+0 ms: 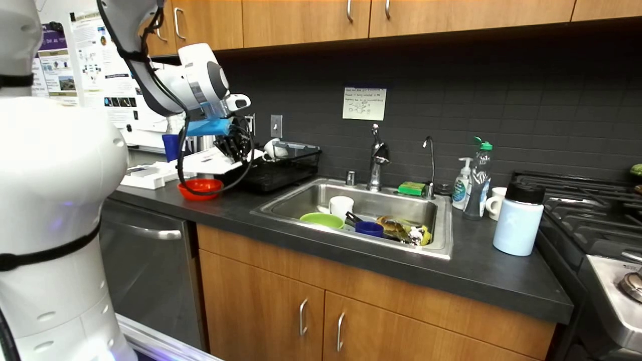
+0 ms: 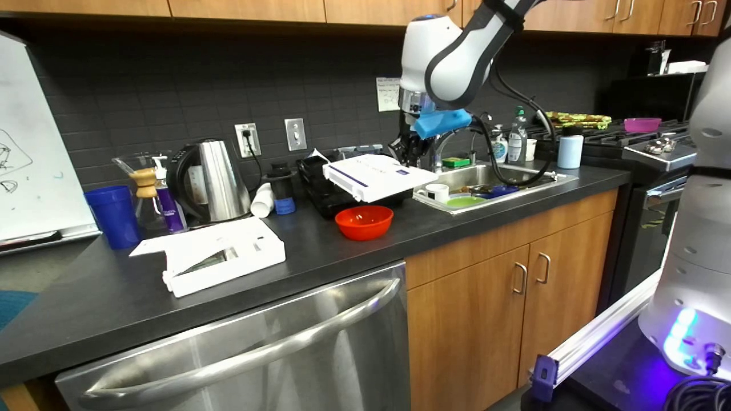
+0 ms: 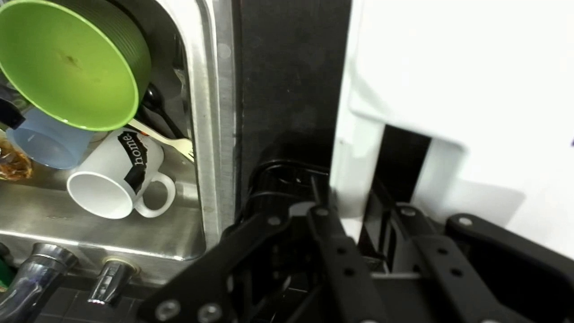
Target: Pick up the white object then place it on the orange bowl
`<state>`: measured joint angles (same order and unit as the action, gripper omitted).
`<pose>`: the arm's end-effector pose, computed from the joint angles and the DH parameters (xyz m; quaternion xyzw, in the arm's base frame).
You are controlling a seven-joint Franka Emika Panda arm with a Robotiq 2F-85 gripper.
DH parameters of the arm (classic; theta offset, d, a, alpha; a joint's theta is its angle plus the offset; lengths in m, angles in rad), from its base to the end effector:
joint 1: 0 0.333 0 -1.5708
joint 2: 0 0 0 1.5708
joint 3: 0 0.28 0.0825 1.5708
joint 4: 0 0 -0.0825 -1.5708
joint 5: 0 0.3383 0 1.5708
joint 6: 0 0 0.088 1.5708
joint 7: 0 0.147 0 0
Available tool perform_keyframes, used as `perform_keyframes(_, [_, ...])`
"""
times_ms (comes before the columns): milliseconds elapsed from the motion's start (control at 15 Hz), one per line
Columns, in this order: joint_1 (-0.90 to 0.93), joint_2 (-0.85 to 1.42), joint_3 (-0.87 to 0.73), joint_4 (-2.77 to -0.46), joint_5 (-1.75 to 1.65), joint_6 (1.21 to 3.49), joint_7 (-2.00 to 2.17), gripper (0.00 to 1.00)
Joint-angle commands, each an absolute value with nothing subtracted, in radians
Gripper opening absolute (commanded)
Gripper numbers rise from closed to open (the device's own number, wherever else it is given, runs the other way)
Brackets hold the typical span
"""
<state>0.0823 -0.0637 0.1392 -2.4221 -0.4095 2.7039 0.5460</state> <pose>0.4797 0.1149 0.3263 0.9784 0.0093 0.2003 0.0494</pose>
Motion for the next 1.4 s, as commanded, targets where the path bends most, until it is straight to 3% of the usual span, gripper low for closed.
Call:
perform_keyframes(0, [0.076,-0.075,0.140,-2.445,-0.457,2.724,0.582,0.05])
perform_keyframes(133, [0.079,-0.076,0.140,-2.451,-0.463,2.723,0.577,0.05])
perform_keyframes(200, [0.081,-0.076,0.140,-2.453,-0.458,2.722,0.568,0.19])
perform_keyframes(267, [0.084,-0.076,0.140,-2.455,-0.446,2.721,0.548,0.47])
perform_keyframes(333, [0.085,-0.076,0.141,-2.456,-0.450,2.718,0.545,0.47])
perform_keyframes(467, [0.088,-0.076,0.141,-2.463,-0.452,2.718,0.544,0.57])
perform_keyframes(867, [0.094,-0.074,0.139,-2.470,-0.444,2.715,0.531,0.97])
perform_keyframes(1333, [0.094,-0.076,0.139,-2.470,-0.436,2.713,0.522,1.00])
